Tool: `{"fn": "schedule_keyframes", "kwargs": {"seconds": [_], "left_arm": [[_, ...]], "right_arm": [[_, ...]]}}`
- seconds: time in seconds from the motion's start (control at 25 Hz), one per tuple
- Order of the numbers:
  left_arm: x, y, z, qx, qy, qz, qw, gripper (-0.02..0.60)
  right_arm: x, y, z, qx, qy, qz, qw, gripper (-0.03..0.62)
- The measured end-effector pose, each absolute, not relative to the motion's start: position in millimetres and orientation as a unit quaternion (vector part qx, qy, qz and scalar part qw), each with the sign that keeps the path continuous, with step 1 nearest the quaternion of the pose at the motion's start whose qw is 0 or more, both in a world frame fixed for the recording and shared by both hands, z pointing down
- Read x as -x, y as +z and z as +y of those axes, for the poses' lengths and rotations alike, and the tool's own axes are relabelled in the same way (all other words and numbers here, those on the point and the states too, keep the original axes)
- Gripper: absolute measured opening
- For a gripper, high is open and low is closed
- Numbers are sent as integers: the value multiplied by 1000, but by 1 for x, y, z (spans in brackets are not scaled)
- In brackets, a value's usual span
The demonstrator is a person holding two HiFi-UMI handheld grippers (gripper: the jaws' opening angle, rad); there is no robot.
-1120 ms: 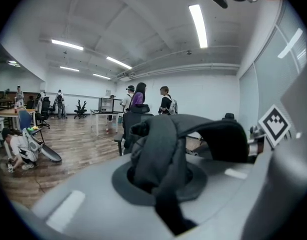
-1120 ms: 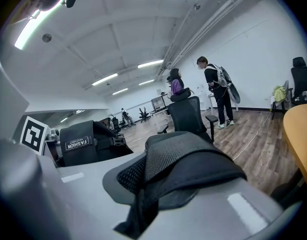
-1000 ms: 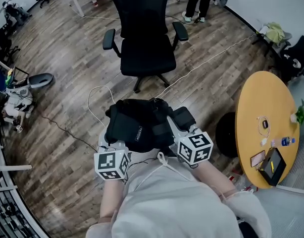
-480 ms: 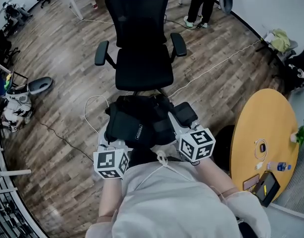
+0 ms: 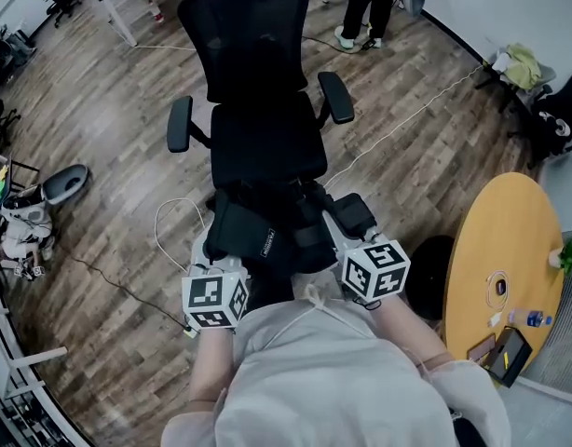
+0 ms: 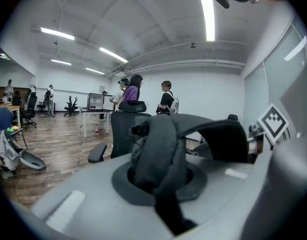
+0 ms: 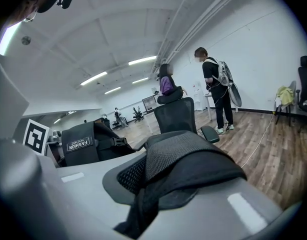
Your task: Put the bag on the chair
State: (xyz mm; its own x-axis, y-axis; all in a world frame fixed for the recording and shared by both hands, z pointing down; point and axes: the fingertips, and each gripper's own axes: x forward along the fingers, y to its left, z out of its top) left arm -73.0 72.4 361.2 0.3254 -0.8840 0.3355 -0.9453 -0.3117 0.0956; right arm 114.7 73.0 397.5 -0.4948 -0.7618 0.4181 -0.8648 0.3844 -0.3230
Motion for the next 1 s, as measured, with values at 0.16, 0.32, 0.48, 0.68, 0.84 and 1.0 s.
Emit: {"fn": "schedule_keyframes", "kwargs": {"seconds": [0.16,0.32,0.48,0.68,0.84,1.0], "left_arm": [[98,362,4,-817,107,-549,139,32],[124,356,-63,-832,107,-527,135,32],[142,355,-118,-841,112,-513,129,32],[156,364,-167,-839,118,-513,140,32],[157,385,-200,-830,131,-519,155,32],[155,412,-239,-817,142,-532,172,32]], "right_arm": [[-90,396,13,-512,255,-814,101,44],[-63,392,-43,-531,257,-802,96,44],[-44,393,-91,-541,265,-793,93,44],[-31,400,-143,-538,273,-791,102,44],[-29,422,-179,-525,287,-792,118,44],[-33,448,-225,-509,304,-794,133,44]]}}
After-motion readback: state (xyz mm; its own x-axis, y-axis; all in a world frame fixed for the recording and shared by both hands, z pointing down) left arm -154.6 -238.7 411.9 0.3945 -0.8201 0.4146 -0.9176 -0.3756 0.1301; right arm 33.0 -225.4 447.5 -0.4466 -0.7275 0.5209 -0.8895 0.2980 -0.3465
